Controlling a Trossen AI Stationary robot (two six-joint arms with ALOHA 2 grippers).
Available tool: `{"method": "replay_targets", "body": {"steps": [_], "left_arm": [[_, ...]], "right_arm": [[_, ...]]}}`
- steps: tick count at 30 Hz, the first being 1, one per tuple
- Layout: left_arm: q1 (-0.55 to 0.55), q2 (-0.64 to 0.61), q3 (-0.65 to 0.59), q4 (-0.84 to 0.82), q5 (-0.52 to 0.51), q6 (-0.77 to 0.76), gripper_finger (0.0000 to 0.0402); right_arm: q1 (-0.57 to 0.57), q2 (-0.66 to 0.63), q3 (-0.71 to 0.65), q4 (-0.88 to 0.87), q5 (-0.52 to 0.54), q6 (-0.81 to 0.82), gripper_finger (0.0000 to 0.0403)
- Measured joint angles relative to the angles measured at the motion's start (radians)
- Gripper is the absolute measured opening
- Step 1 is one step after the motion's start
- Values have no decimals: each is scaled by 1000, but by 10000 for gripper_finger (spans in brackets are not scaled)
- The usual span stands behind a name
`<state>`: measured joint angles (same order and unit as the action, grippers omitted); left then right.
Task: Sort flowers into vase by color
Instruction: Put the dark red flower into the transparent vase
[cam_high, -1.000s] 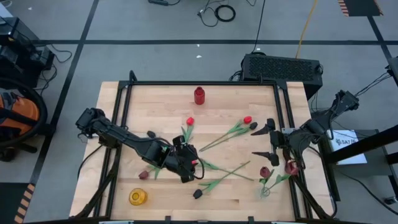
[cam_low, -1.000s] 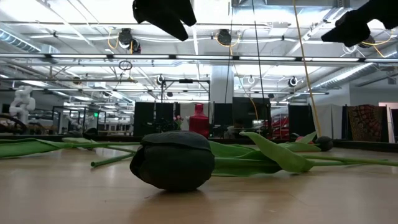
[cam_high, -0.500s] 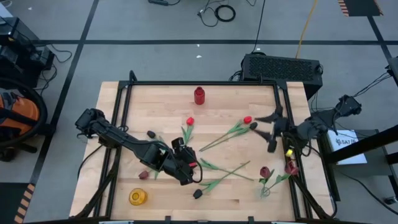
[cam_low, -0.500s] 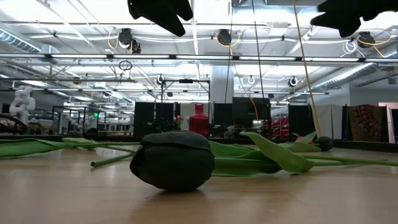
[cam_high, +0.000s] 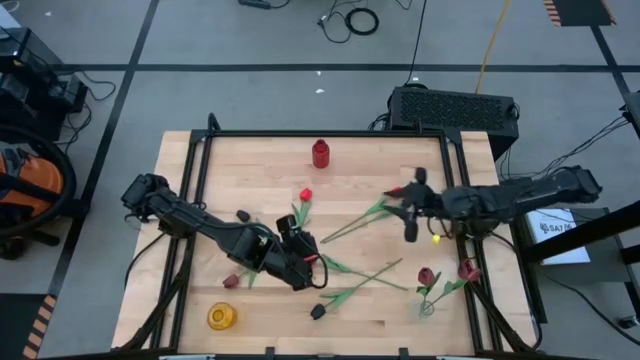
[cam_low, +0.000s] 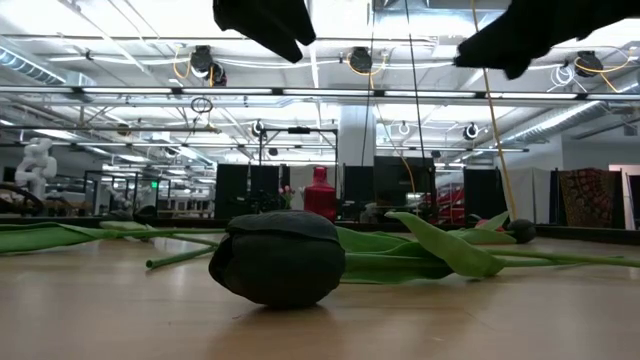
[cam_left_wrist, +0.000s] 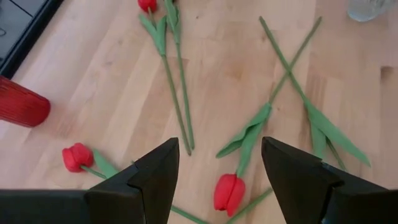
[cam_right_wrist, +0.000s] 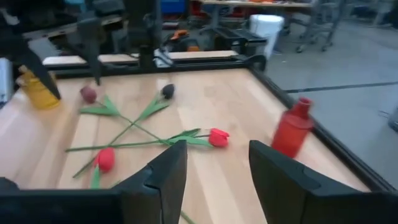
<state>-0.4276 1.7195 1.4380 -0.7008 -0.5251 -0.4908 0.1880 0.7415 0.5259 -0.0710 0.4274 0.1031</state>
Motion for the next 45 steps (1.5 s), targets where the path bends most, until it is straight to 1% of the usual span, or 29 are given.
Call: {"method": "replay_targets", "body": {"steps": [3,6,9,12,16,20,24,29,33,41,45], "left_arm": [[2,0,0,-2,0,0,235],[-2,0,0,-34,-1,-8,235],[-14,0,0,-105,-36,-66,235],[-33,0,0,-203,-57,-147,235],[-65,0,-1,-316,-86,-275,235],[-94,0,-34,-367,-108,-387,235],[-98,0,-98,-362,-104,-421,235],[-74,0,-202,-357,-31,-477,235],[-83,1,-251,-343,32,-510,235],[-153,1,-313,-322,53,-581,235],[-181,1,-366,-243,52,-576,233]], "right_arm": [[-89,81,0,91,-173,-29,164],[-158,156,0,196,-310,-37,164],[-205,221,0,285,-419,-40,164],[-238,279,0,345,-487,-40,164],[-267,353,0,394,-512,-41,164],[-275,414,0,426,-512,-69,164],[-275,450,0,448,-512,-96,164],[-275,452,0,447,-512,-96,164],[-274,448,0,431,-507,-90,164],[-274,448,0,425,-506,-67,164],[-274,448,0,425,-506,-72,164]]}}
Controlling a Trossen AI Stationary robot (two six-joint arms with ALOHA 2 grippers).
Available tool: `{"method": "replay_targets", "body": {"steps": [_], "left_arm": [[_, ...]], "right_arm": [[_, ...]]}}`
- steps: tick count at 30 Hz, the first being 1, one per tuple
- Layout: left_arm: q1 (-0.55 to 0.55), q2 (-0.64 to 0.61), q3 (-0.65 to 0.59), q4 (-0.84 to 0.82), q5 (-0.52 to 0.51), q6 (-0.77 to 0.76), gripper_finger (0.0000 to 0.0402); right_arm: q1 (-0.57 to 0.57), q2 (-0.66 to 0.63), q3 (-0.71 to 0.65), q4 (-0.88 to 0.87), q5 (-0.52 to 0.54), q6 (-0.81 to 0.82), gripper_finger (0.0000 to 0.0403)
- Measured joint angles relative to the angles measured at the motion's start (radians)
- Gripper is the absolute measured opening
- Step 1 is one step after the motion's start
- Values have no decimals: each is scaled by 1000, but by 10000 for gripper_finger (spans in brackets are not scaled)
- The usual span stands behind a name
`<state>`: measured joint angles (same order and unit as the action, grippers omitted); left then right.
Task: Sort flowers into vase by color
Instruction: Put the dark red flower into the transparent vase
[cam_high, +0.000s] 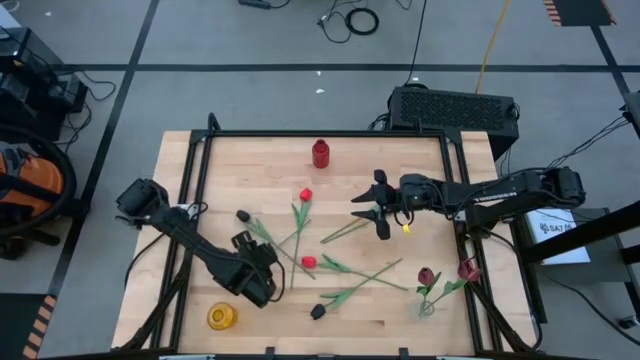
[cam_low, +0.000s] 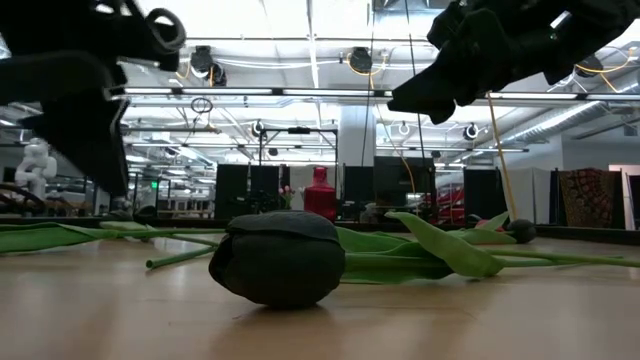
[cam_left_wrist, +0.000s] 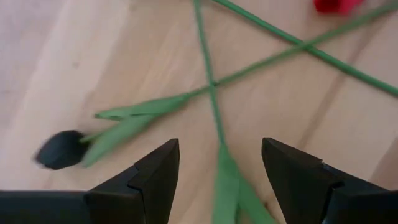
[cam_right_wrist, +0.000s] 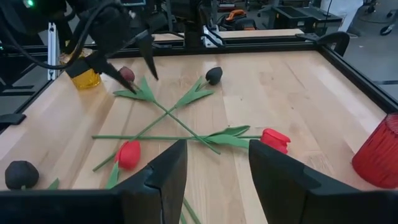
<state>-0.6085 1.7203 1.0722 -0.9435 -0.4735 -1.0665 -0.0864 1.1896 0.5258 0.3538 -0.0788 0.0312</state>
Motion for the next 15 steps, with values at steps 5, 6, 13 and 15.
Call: {"method": "replay_targets", "body": {"steps": [5,6,13,15], "left_arm": [[-1,0,-88,97,-9,1,215],[-1,0,-102,101,-14,-1,210],[31,0,-196,256,-2,33,185],[40,-4,-216,297,1,53,177]], "right_arm": [[0,0,0,-7,0,-2,164],[0,0,0,-8,0,-2,164],[0,0,0,-37,0,5,164],[0,0,0,-46,0,9,164]]}}
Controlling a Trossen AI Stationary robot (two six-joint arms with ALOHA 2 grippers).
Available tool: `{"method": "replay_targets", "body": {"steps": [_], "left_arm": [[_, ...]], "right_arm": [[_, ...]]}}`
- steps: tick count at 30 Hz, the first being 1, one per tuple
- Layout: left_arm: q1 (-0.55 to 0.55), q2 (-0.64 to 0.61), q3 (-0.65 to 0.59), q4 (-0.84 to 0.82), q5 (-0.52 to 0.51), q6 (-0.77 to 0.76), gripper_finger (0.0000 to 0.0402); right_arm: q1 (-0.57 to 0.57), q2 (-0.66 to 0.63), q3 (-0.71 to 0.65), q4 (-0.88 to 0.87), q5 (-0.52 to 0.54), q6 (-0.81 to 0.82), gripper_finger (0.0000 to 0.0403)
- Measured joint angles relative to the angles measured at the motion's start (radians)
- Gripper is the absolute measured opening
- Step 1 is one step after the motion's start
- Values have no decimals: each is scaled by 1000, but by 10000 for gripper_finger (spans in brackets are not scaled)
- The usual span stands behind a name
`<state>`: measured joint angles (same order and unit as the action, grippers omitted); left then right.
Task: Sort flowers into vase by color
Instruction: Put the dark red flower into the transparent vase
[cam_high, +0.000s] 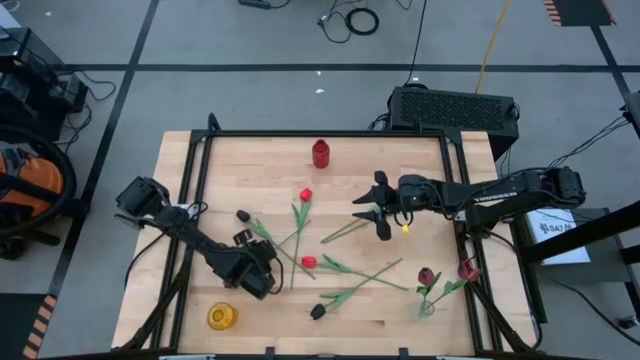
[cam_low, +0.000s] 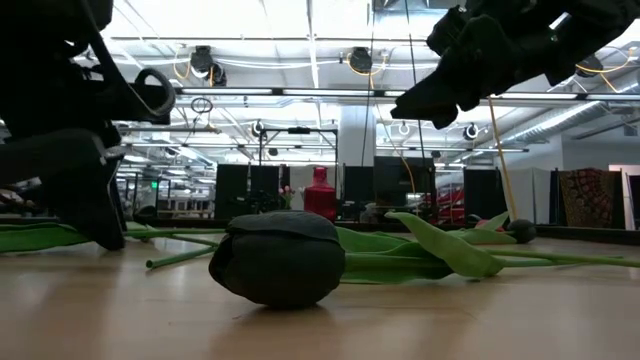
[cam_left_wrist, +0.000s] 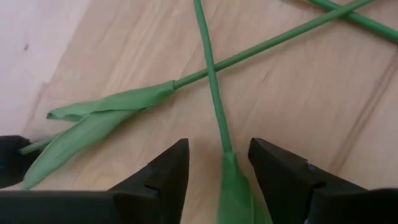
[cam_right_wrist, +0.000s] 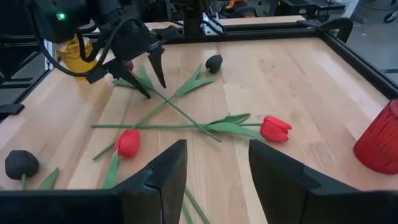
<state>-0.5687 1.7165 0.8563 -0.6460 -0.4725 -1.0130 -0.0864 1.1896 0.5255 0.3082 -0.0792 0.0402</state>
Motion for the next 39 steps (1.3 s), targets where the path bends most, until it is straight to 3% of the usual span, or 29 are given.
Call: {"method": "replay_targets", "body": {"steps": [4,12,18,27,33,39], "left_arm": [[14,-1,-2,16,12,23,140],[21,-27,46,-87,25,25,13],[35,-77,171,-273,79,57,16],[72,-100,443,-464,165,243,17],[126,-100,588,-523,184,370,17],[192,-100,638,-537,187,486,17]], "right_arm": [[0,0,0,-8,0,0,164],[1,0,0,-7,0,0,164],[1,0,0,-2,0,9,164],[1,0,0,32,0,73,164],[1,0,8,52,3,99,164],[3,0,48,46,3,122,165]]}}
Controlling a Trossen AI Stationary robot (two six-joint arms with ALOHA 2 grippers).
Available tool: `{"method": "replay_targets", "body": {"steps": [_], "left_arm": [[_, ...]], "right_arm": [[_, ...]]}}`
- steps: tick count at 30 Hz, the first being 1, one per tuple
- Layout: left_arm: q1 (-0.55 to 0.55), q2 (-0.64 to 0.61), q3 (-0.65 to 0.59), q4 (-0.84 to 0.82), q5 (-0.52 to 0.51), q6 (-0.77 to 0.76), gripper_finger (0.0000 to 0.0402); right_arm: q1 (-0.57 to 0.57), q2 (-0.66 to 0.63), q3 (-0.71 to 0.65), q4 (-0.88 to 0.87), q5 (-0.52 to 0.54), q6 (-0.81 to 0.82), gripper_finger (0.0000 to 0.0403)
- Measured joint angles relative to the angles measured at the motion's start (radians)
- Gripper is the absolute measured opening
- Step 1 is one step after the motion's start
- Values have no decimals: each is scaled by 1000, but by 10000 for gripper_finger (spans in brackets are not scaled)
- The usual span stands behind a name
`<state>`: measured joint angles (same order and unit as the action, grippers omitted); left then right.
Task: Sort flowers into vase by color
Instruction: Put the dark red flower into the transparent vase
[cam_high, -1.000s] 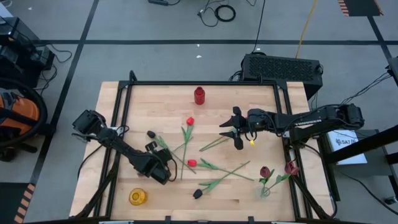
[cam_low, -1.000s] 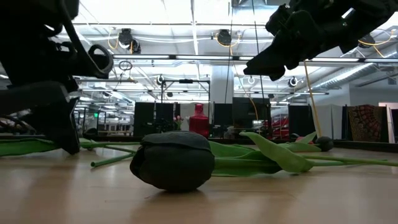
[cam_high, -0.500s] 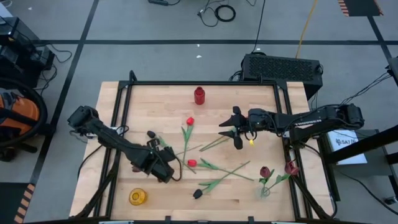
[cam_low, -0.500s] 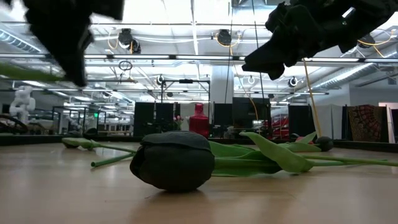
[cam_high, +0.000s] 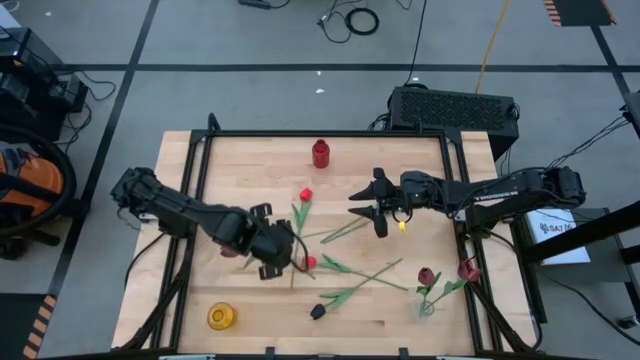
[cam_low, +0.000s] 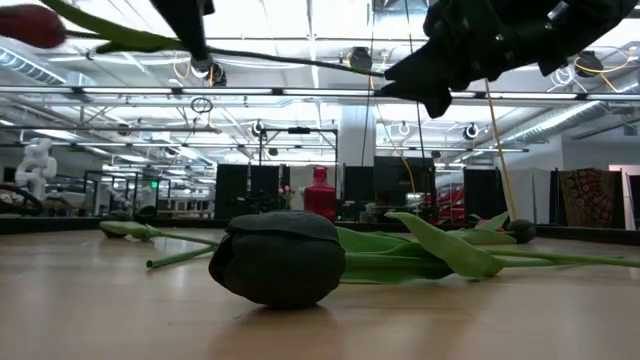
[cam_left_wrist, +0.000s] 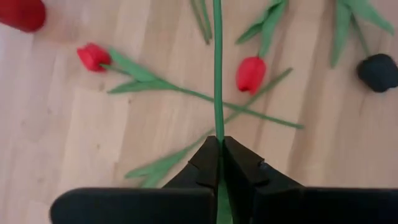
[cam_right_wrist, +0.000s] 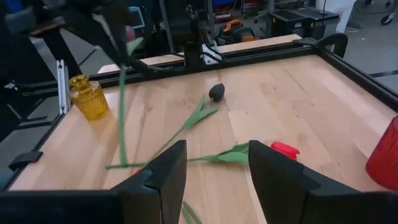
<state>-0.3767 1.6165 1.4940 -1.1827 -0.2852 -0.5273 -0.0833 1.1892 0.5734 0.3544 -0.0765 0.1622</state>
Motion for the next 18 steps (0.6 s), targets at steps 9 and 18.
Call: {"method": "replay_targets", "body": {"steps": [9,18], "left_arm": [[168,0,2,-35,57,88,17],[235,0,2,4,72,145,17]], "right_arm": [[3,0,9,-7,1,-30,198],[27,0,9,12,0,-88,259]]}}
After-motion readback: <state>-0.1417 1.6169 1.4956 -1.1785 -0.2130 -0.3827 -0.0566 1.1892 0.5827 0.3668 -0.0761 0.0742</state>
